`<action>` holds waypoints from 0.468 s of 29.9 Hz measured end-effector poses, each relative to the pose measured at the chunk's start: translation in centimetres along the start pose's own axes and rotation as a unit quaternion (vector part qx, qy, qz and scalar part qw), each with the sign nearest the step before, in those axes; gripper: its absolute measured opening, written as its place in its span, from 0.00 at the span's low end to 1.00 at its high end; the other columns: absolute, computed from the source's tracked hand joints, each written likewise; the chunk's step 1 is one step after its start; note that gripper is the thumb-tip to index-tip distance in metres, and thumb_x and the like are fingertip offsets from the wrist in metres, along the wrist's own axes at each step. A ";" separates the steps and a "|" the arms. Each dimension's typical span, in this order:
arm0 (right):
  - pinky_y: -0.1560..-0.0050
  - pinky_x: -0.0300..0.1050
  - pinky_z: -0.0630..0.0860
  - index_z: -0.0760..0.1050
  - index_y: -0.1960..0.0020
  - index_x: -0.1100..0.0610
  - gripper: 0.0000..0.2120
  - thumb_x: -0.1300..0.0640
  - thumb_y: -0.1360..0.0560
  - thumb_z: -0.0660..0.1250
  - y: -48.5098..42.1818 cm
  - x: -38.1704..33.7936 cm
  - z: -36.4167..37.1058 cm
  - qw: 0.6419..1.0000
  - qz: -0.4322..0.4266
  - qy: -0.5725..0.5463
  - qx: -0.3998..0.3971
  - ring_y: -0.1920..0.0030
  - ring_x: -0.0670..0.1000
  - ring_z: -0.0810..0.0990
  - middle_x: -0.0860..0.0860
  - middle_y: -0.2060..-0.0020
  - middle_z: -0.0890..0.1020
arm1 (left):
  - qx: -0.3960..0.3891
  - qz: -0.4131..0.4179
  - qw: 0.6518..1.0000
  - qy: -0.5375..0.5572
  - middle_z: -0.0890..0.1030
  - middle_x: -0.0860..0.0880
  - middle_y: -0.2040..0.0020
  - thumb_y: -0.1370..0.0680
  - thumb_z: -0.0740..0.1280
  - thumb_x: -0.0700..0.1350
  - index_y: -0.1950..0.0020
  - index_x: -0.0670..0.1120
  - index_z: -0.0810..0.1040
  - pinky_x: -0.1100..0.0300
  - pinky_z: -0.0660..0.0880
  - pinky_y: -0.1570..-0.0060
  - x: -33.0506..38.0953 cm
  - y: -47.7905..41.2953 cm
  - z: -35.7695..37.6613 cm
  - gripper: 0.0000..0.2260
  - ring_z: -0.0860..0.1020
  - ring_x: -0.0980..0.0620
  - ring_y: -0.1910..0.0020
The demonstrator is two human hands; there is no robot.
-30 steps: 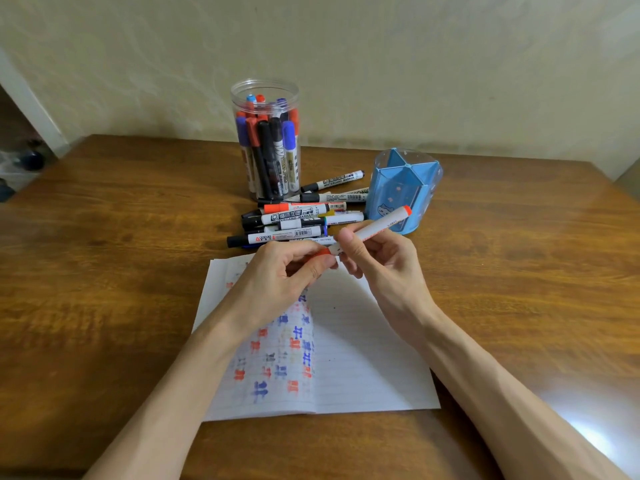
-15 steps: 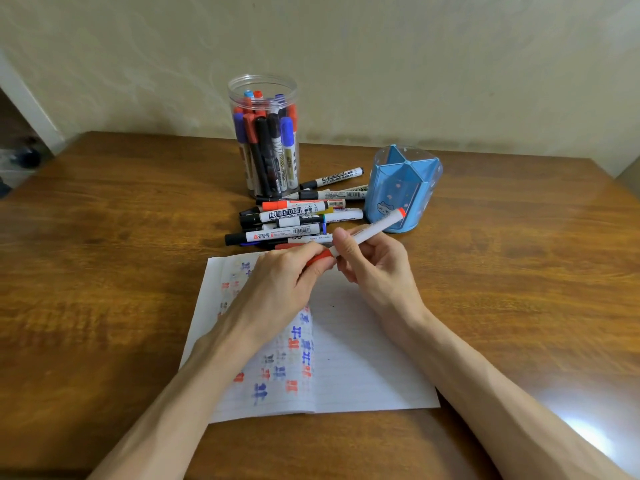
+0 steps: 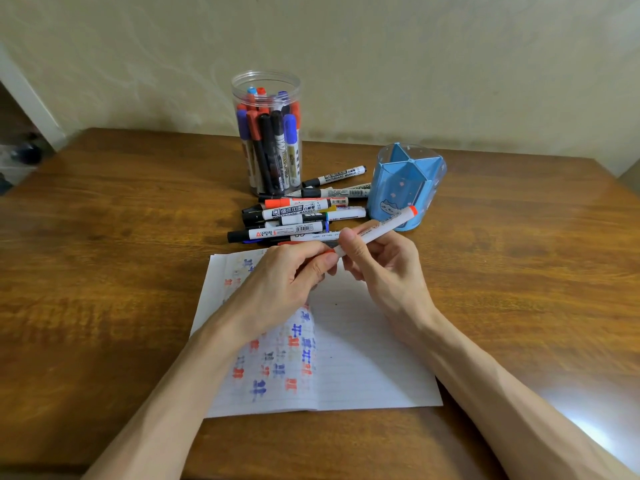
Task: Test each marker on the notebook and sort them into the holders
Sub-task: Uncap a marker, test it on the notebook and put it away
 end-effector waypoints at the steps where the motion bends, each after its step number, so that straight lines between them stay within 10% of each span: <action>1: 0.66 0.39 0.73 0.80 0.51 0.67 0.11 0.59 0.17 0.68 0.0 0.0 0.0 1.000 -0.004 0.002 -0.002 0.67 0.46 0.76 0.51 0.66 0.81 | 0.001 0.000 1.000 0.000 0.77 0.53 0.65 0.15 0.61 0.52 0.55 0.54 0.79 0.63 0.71 0.66 -0.1 0.0 0.0 0.11 0.74 0.56 0.66; 14: 0.67 0.44 0.70 0.83 0.52 0.62 0.14 0.51 0.17 0.69 -0.1 0.1 0.7 0.998 0.057 -0.029 0.015 0.68 0.51 0.73 0.57 0.68 0.78 | 0.092 0.052 0.987 -0.123 0.83 0.57 0.54 0.18 0.65 0.55 0.43 0.52 0.82 0.53 0.80 0.56 -0.7 0.0 0.0 0.11 0.81 0.58 0.54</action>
Point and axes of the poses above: each hand's wrist, its own y-axis away from the middle knuckle, its own z-axis out of the palm, x = y × z, the point moved 3 cm from there along -y, towards the middle knuckle
